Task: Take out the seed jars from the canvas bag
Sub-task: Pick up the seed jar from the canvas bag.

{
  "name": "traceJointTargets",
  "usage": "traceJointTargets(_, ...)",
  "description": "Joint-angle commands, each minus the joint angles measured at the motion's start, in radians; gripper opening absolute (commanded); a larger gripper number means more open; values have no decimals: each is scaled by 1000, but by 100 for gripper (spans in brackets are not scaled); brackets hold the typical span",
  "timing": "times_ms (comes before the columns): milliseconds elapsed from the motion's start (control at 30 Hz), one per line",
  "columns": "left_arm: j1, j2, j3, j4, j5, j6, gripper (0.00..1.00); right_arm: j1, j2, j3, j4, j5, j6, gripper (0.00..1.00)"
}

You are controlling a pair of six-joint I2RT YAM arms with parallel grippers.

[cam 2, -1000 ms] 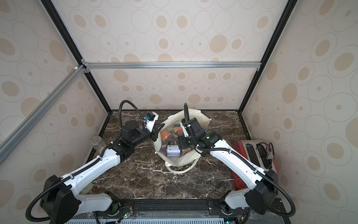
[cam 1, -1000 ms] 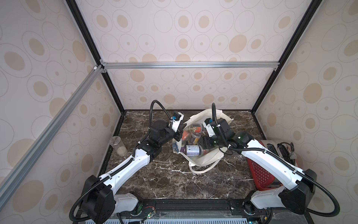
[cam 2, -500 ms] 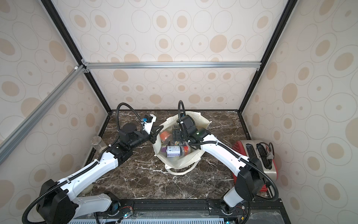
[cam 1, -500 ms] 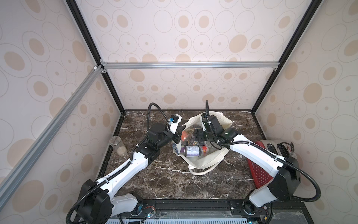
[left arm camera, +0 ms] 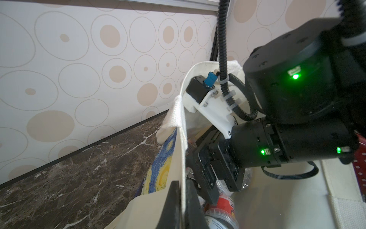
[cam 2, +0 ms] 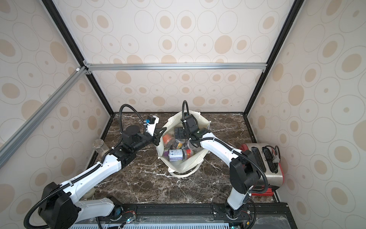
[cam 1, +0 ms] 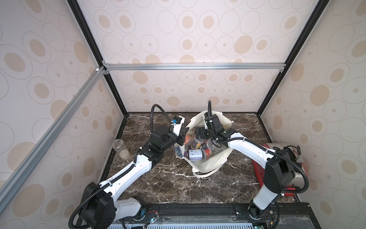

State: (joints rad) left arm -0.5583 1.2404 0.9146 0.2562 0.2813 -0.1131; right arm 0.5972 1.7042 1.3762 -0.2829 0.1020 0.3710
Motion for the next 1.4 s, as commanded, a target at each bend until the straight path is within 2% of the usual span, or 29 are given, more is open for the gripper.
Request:
traceJointTargets(0, -4, -2, 55, 44, 4, -2, 0, -14, 34, -3, 94, -114, -41, 94)
traceJointTargets(200, -4, 12, 74, 32, -27, 16, 0, -16, 85, 8, 138, -220, -51, 92)
traceJointTargets(367, -5, 16, 78, 40, -17, 16, 0, -17, 125, 39, 122, -191, -67, 92)
traceJointTargets(600, -4, 14, 85, 41, -13, 24, 0, -21, 177, 107, 79, -199, -107, 85)
traceJointTargets(800, -4, 8, 86, 40, -15, 35, 0, -20, 230, 173, 1, -113, -128, 85)
traceJointTargets(1000, -4, 5, 82, 43, -19, 39, 0, -20, 272, 209, 5, -182, -183, 82)
traceJointTargets(1200, -3, 4, 80, 41, -20, 42, 0, -8, 286, 229, -19, -279, -193, 85)
traceJointTargets(1367, -3, -1, 69, 35, -22, 68, 0, 23, 291, 215, -7, -245, -272, 88)
